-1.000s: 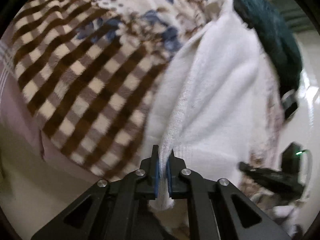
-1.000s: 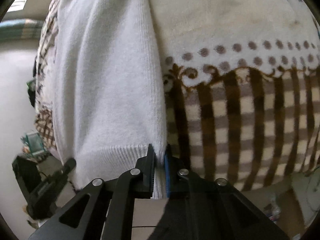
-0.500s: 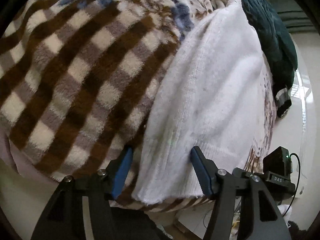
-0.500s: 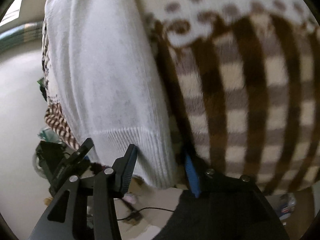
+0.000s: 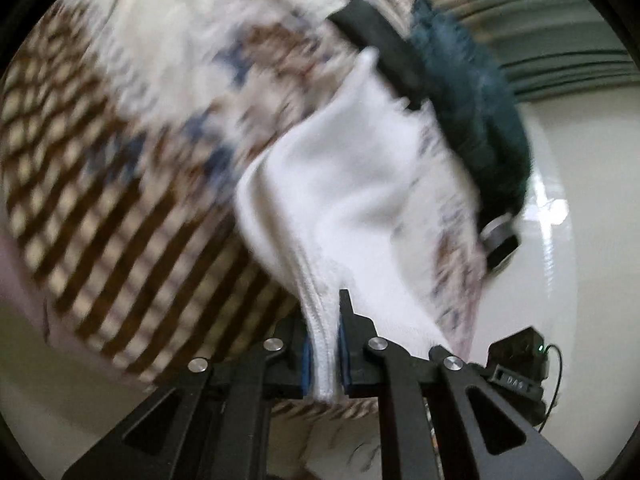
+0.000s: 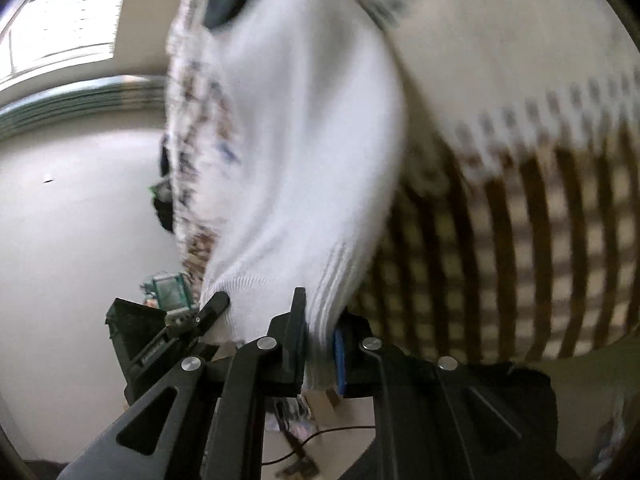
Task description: Fold small clothes
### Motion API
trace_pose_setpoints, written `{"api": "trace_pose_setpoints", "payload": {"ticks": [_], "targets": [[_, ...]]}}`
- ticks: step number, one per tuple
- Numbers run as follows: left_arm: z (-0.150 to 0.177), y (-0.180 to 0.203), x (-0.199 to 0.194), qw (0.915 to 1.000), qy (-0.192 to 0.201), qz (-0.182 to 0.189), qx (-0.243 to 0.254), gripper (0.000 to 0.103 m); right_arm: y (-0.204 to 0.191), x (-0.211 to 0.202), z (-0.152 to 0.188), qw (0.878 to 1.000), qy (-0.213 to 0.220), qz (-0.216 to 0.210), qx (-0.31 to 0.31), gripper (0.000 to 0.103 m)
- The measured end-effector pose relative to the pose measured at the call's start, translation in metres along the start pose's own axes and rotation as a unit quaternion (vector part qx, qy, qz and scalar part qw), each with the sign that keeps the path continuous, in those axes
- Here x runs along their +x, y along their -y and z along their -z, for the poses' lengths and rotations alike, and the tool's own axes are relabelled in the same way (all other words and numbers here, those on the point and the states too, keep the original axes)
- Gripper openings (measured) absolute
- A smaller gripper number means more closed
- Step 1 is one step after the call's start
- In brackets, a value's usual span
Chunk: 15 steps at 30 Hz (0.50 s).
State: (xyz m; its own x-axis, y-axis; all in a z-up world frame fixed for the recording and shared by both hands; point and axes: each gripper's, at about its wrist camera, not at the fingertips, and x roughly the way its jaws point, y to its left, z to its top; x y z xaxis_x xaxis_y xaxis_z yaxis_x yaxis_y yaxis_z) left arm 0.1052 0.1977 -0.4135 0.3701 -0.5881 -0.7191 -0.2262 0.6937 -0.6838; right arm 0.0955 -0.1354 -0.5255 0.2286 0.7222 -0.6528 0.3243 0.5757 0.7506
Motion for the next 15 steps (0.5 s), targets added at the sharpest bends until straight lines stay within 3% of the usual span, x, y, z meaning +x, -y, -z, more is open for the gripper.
{"api": "trace_pose_setpoints", "payload": {"ticks": [4,7,13,15], "targets": [[-0.061,0.045,0.003,0.9983,0.028,0.049,0.012,0.008,-0.044,-0.027,-0.046,0.999,0.045,-0.020,-0.015,0.011],[-0.125,0.078,0.034,0.9967,0.040,0.069,0.016,0.008,-0.070,-0.037,-0.102,0.997,0.073,-0.025,-0.022,0.011],[-0.245,0.120,0.111,0.9964,0.039,0.069,0.030,0.009,-0.103,-0.015,-0.243,0.991,0.132,-0.005,-0.020,0.011],[-0.286,0.125,0.146,0.9975,0.032,0.057,0.029,0.012,-0.107,0.004,-0.305,0.989,0.148,-0.001,-0.017,0.011]]}}
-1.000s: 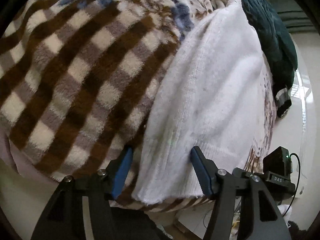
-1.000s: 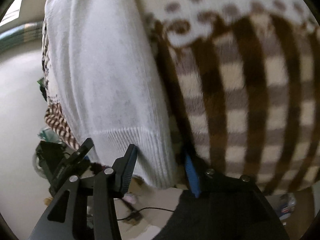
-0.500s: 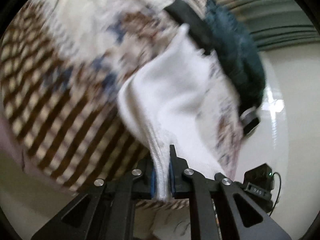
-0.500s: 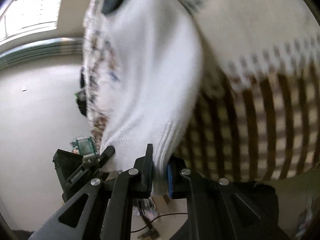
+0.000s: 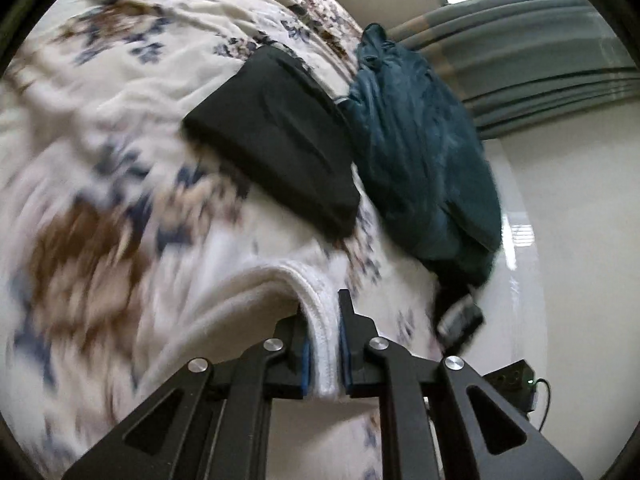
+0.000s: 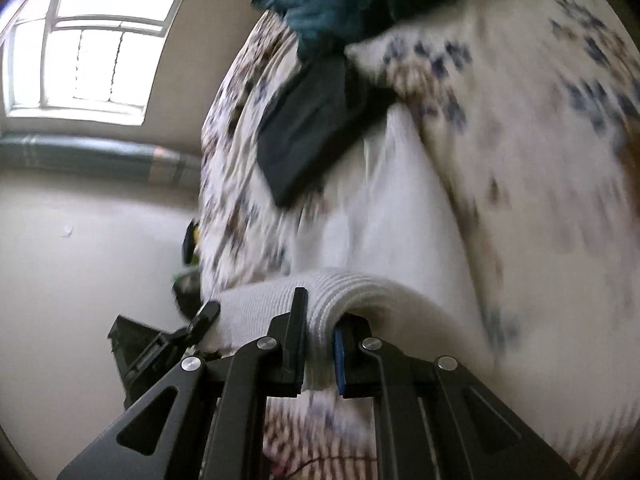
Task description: Fold small clothes
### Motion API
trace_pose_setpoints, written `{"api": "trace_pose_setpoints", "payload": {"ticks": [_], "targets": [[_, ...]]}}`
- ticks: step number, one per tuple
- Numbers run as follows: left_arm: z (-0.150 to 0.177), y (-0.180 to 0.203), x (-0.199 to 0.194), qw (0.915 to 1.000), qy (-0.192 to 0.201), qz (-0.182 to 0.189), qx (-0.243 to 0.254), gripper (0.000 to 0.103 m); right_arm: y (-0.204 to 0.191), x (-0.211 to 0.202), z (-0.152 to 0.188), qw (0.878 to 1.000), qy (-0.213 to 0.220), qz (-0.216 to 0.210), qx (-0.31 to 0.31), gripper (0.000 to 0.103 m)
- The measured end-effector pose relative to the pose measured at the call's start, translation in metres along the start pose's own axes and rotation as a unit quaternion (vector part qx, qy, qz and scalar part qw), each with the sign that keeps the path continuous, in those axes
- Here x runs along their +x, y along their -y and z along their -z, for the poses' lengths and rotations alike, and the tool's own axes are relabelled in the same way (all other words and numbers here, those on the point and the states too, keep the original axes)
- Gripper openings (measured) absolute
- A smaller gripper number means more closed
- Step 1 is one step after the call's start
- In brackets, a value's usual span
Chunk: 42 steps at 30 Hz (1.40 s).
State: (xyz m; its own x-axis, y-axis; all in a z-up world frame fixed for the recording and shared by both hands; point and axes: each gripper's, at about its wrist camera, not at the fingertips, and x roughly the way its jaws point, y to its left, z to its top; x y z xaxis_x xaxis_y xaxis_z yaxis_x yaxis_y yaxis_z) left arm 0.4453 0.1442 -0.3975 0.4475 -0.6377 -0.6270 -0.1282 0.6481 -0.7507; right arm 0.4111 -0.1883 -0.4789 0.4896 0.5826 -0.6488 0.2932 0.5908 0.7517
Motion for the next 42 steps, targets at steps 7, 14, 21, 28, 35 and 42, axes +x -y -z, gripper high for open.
{"api": "trace_pose_setpoints", "payload": {"ticks": [7,14,21,28,35,42], "targets": [[-0.072,-0.039,0.032,0.9983,-0.001,0.010,-0.057,0.053,0.033,0.067,-0.084,0.998,-0.012,0.045,0.038,0.045],[-0.053,-0.034,0.091,0.9857,-0.100,-0.096,0.097,0.058,0.051,0.069,-0.065,0.994,-0.031,0.102,-0.017,0.068],[-0.041,-0.016,0.127,0.9690,-0.103,-0.122,0.189,0.010,0.048,0.118,-0.064,0.981,-0.049,0.165,-0.086,0.008],[-0.062,-0.019,0.104,0.9764,-0.052,-0.130,0.164,0.010,0.034,0.093,-0.070,0.981,0.029,0.163,-0.101,0.007],[-0.080,-0.063,0.156,0.9694,-0.112,-0.175,0.130,0.011,0.042,0.142,-0.099,0.971,-0.010,0.211,-0.111,0.007],[-0.081,-0.069,0.090,0.9860,-0.102,-0.115,0.066,0.027,0.047,0.135,-0.109,0.974,-0.079,0.196,-0.082,0.035]]}}
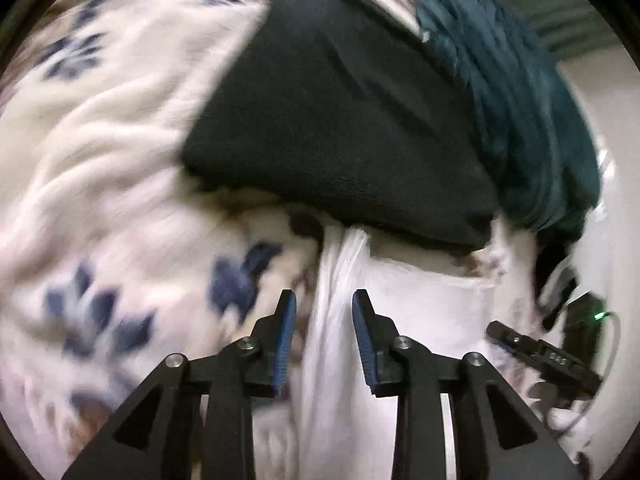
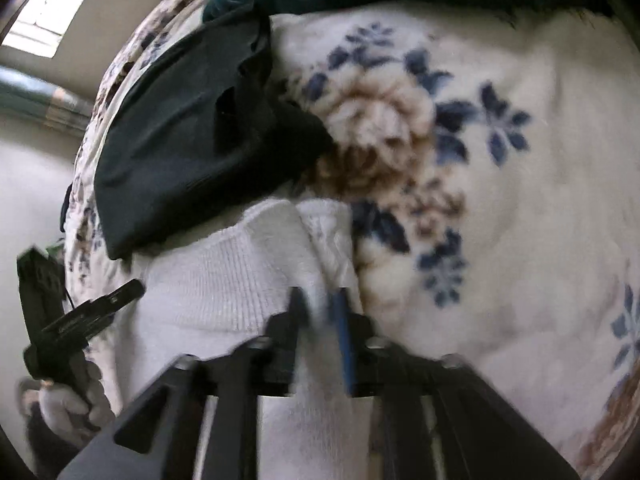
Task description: Fold small clothes
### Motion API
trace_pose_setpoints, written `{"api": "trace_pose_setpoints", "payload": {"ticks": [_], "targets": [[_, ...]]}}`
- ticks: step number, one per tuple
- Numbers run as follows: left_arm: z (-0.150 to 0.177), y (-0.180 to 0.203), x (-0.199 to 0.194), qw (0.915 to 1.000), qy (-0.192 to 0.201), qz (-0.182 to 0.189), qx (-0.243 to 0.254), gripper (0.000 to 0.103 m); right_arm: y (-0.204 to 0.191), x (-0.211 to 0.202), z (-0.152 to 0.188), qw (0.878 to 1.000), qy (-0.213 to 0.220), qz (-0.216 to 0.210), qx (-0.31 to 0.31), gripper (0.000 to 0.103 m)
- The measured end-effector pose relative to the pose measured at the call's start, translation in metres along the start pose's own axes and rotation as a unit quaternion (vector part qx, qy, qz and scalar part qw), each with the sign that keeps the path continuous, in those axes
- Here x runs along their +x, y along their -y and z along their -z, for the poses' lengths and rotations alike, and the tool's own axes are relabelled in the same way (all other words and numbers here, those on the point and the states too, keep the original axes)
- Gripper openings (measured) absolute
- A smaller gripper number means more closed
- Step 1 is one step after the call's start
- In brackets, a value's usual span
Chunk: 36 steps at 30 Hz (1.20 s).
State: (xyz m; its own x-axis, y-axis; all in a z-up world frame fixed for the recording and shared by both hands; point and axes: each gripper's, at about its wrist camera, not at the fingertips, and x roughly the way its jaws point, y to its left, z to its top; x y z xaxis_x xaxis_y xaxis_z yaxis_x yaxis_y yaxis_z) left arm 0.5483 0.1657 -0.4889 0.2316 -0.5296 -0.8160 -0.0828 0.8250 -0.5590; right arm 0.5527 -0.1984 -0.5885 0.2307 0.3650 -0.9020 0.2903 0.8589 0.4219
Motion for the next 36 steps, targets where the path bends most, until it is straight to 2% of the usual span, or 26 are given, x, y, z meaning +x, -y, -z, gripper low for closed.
{"api": "trace_pose_setpoints", "payload": {"ticks": [1,4,6,8,9,10,11,12,14,16,18,20,21,22,23,24,25,26,29,31,33,34,35,36], "targets": [[0.010,-0.006,-0.013,0.9998,0.003,0.009,-0.017,0.030,0.002,-0.011,0.004,1.000,0.004,-0.013,0.004,0.038],[0.043,-0.011,-0.028,0.9990,-0.005,0.028,-0.033,0.055,0.013,-0.030,0.024,0.999,-0.009,-0.042,0.019,0.041],[0.059,-0.012,-0.022,0.9986,-0.025,0.035,-0.032,0.055,0.019,-0.027,0.042,0.998,-0.032,-0.051,0.029,0.041],[0.071,-0.012,-0.011,0.9993,-0.025,0.021,-0.020,0.049,0.026,-0.011,0.058,0.995,-0.065,-0.055,0.043,0.042],[0.073,-0.011,-0.011,0.9995,-0.016,0.021,-0.017,0.035,0.029,-0.001,0.066,0.994,-0.077,-0.065,0.050,0.042],[0.075,-0.011,-0.010,0.9996,-0.008,0.024,-0.014,0.014,0.030,0.004,0.071,0.993,-0.078,-0.073,0.054,0.041],[0.077,-0.008,-0.013,0.9998,0.005,0.019,-0.010,0.014,0.031,0.004,0.076,0.994,-0.061,-0.074,0.059,0.021],[0.078,-0.006,-0.017,0.9997,0.018,0.015,-0.003,0.014,0.030,0.001,0.080,0.995,-0.048,-0.071,0.056,0.008],[0.078,-0.010,-0.017,0.9997,0.022,0.006,0.000,0.013,0.035,-0.016,0.083,0.996,-0.005,-0.058,0.061,0.007],[0.077,-0.022,0.000,0.9998,0.008,-0.002,-0.020,0.013,0.041,-0.019,0.083,0.997,0.008,-0.040,0.066,0.007],[0.075,-0.027,0.005,0.9992,-0.004,0.013,-0.038,0.014,0.045,-0.004,0.084,0.996,-0.017,-0.045,0.079,0.007],[0.071,-0.021,-0.002,0.9991,-0.004,0.023,-0.035,0.022,0.040,0.001,0.081,0.996,-0.034,-0.048,0.071,0.008],[0.070,-0.020,-0.010,0.9987,-0.002,0.036,-0.035,0.026,0.039,-0.001,0.078,0.995,-0.039,-0.063,0.071,0.009],[0.071,-0.021,-0.016,0.9979,0.004,0.055,-0.035,0.034,0.041,-0.004,0.074,0.993,-0.043,-0.080,0.074,0.012],[0.072,-0.024,-0.020,0.9971,0.007,0.067,-0.035,0.054,0.044,-0.008,0.072,0.992,-0.047,-0.094,0.075,0.026],[0.074,-0.028,-0.022,0.9966,0.008,0.074,-0.037,0.065,0.046,-0.010,0.071,0.991,-0.047,-0.102,0.075,0.040],[0.077,-0.035,-0.019,0.9954,0.006,0.085,-0.044,0.074,0.052,-0.011,0.072,0.989,-0.046,-0.117,0.075,0.066],[0.080,-0.043,-0.011,0.9937,-0.007,0.096,-0.058,0.074,0.059,-0.008,0.073,0.985,-0.053,-0.142,0.078,0.082],[0.087,-0.053,0.023,0.9842,-0.058,0.138,-0.094,0.074,0.071,0.022,0.082,0.974,-0.111,-0.180,0.088,0.084],[0.092,-0.051,0.031,0.9824,-0.070,0.146,-0.093,0.074,0.074,0.048,0.093,0.965,-0.153,-0.194,0.087,0.084],[0.094,-0.042,0.033,0.9823,-0.067,0.154,-0.083,0.074,0.072,0.063,0.101,0.951,-0.158,-0.248,0.096,0.085],[0.094,-0.037,0.034,0.9829,-0.064,0.154,-0.078,0.073,0.069,0.064,0.103,0.948,-0.154,-0.262,0.091,0.085],[0.095,-0.031,0.032,0.9839,-0.060,0.153,-0.069,0.068,0.062,0.066,0.104,0.950,-0.148,-0.263,0.084,0.083],[0.096,-0.024,0.029,0.9862,-0.051,0.148,-0.055,0.058,0.058,0.069,0.105,0.951,-0.147,-0.261,0.080,0.079]]}}
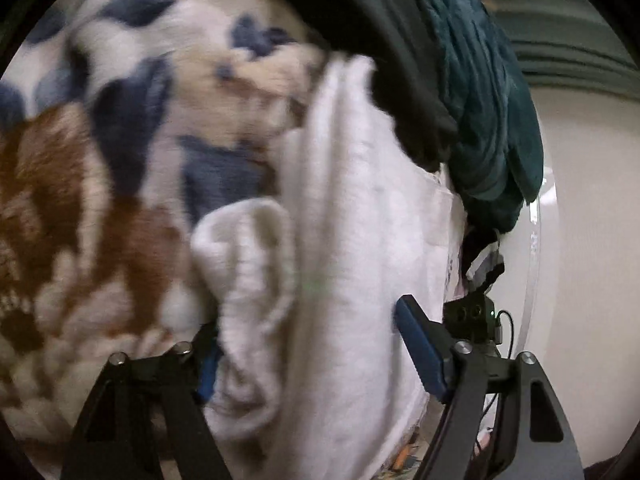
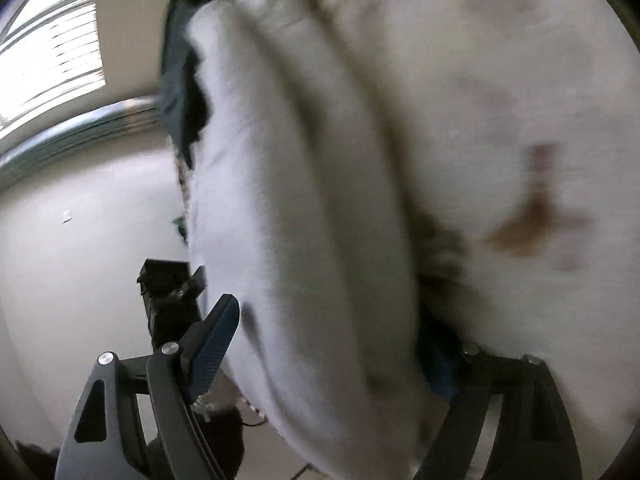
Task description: Fold small clothes
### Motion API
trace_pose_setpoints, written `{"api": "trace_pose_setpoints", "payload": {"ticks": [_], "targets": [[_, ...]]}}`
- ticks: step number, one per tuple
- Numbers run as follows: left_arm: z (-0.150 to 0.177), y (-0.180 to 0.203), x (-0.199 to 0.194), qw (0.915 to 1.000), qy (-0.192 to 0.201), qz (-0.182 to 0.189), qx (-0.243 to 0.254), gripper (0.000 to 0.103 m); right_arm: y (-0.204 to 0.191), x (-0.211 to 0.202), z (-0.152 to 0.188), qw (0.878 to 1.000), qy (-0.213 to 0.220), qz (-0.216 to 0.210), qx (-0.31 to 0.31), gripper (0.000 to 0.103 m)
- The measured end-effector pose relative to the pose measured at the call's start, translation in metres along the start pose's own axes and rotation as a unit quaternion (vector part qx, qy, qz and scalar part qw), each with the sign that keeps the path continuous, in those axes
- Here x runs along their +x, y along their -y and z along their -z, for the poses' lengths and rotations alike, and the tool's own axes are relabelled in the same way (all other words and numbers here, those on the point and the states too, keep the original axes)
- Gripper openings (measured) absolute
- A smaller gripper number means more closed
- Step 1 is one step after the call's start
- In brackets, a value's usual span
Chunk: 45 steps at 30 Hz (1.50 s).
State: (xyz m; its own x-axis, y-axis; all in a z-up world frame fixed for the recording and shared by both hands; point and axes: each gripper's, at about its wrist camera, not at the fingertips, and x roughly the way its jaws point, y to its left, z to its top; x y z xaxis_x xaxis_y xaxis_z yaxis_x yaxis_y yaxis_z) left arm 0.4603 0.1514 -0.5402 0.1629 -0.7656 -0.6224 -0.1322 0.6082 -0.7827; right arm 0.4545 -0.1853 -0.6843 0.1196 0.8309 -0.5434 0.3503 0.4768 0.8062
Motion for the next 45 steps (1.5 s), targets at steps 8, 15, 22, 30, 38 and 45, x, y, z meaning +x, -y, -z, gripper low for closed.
{"api": "trace_pose_setpoints", "payload": {"ticks": [8,15,22,30,38,45], "targets": [[0.001,0.054,-0.046,0.9969,0.053,0.000,0.058,0.035,-0.051,-0.030,0.018,0.998,0.056,-0.009,-0.036,0.037],[-0.047,0.137,-0.108,0.9891,0.103,0.050,0.093,0.035,-0.155,-0.088,-0.001,0.989,0.099,-0.032,-0.101,0.037],[-0.164,0.197,-0.133,0.9765,0.154,0.059,0.139,0.036,-0.270,-0.117,-0.090,0.973,0.145,-0.027,-0.179,0.037],[-0.275,0.126,-0.044,0.9899,0.093,-0.033,0.102,0.037,-0.249,-0.032,-0.227,0.982,0.126,0.031,-0.140,0.037],[-0.269,0.072,-0.034,0.9939,0.064,-0.062,0.065,0.044,-0.190,0.006,-0.251,0.984,0.093,0.106,-0.107,0.051],[-0.237,0.110,-0.049,0.9539,0.125,-0.229,0.148,0.066,-0.205,-0.019,-0.221,0.936,0.160,0.276,-0.151,0.060]]}}
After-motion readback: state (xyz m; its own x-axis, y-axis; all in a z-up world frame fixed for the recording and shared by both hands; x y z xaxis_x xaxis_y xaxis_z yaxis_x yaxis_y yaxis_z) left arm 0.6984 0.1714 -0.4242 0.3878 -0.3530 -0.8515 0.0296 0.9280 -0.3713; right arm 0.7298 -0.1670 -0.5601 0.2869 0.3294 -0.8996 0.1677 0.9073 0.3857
